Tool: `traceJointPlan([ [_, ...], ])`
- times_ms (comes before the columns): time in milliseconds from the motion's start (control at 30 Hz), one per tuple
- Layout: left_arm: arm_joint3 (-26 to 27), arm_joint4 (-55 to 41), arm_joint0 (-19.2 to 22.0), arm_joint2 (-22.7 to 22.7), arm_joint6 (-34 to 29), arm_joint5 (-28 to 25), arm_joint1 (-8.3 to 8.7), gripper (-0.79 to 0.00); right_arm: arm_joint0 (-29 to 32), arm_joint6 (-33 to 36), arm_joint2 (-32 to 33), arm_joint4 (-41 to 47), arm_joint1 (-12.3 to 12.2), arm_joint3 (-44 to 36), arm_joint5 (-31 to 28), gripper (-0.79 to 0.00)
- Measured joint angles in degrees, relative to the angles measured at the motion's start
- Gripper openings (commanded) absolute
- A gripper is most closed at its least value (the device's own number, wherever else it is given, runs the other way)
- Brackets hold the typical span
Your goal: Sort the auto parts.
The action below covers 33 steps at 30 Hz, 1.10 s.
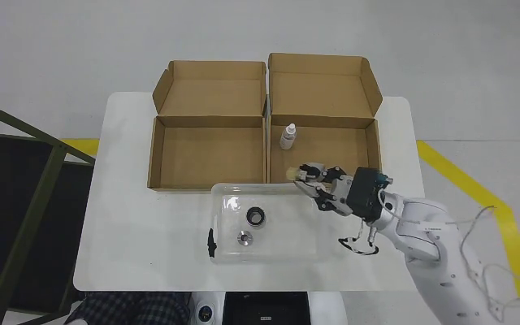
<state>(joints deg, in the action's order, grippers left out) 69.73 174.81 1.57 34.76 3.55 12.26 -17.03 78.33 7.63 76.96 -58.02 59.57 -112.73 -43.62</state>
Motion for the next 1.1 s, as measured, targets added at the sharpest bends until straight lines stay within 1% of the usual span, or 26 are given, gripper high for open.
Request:
traceJointPlan([
  [233,0.0,0.0,0.0,0.0,0.0,0.0,0.00,0.000,-3.3,5.9,-1.2,-2.2,0.1,3.8,3.1,-0.785],
  [400,0.0,0.0,0.0,0.0,0.0,0.0,0.00,0.000,-5.8,9.7,-2.1,-3.2,0.1,5.6,4.0,-0.785],
  [633,0.0,0.0,0.0,0.0,0.0,0.0,0.00,0.000,-11.6,15.9,-5.6,-3.0,0.6,10.1,4.7,-0.785],
  [833,0.0,0.0,0.0,0.0,0.0,0.0,0.00,0.000,-17.3,20.1,-8.8,-3.9,1.2,14.5,6.3,-0.785],
  [1100,0.0,0.0,0.0,0.0,0.0,0.0,0.00,0.000,-23.3,25.1,-13.1,-6.2,2.0,20.3,6.9,-0.785],
])
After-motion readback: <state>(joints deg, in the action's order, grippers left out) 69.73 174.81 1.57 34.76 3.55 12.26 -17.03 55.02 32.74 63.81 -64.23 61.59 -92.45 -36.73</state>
